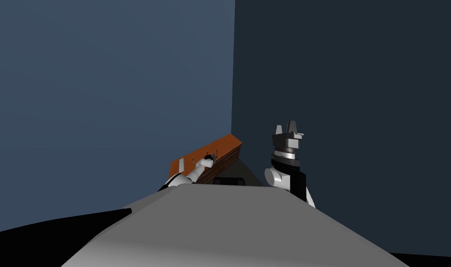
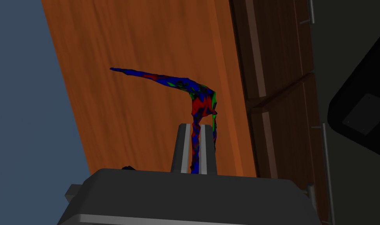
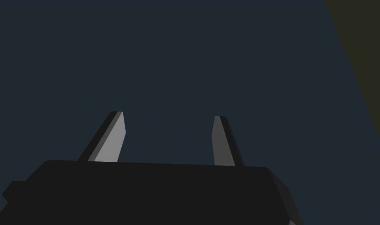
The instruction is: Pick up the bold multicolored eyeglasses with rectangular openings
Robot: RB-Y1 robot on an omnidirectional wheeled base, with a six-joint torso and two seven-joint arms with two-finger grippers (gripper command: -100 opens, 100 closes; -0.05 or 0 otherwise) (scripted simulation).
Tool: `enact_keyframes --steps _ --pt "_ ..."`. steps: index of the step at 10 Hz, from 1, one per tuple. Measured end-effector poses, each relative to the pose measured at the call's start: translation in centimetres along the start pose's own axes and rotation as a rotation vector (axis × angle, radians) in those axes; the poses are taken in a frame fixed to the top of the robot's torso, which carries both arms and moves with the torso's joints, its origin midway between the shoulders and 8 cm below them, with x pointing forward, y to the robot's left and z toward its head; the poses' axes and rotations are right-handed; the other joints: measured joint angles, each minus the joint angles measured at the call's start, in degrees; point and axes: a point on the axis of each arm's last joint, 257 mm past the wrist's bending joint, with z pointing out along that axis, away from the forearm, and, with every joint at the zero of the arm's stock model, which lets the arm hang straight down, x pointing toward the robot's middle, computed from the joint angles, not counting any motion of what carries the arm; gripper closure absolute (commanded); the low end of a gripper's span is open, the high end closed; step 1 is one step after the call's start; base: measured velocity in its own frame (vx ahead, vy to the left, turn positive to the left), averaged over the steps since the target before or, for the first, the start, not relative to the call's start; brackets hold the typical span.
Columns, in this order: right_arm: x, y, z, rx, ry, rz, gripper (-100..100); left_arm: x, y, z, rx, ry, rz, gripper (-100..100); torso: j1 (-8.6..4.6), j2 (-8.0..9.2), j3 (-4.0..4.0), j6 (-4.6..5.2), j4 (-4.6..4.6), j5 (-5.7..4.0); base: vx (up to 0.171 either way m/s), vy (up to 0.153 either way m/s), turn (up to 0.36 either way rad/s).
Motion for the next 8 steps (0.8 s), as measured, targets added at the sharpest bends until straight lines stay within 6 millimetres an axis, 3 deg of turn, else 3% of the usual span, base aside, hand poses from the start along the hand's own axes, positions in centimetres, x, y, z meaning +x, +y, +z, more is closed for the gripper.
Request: enact_keyframes --steps 2,7,8 --pt "0.0 0.0 0.0 0.0 0.0 0.0 0 2.1 0.7 -0.1 -0.018 0.031 0.047 100 -0.04 -0.05 -0.03 0.03 0.0 0.0 0.055 -0.022 0.304" --pt "0.0 0.0 0.0 0.0 0.0 0.0 0 6.0 1.9 -0.7 -0.044 0.09 0.124 100 0.02 0.07 0.04 0.05 0.02 0.01 0.023 -0.013 0.131" --pt "0.0 0.0 0.0 0.0 0.0 0.0 0 6.1 2.0 -0.7 -0.046 0.091 0.126 0 0.04 0.1 0.06 0.08 0.03 0.01 0.0 0.0 0.0"
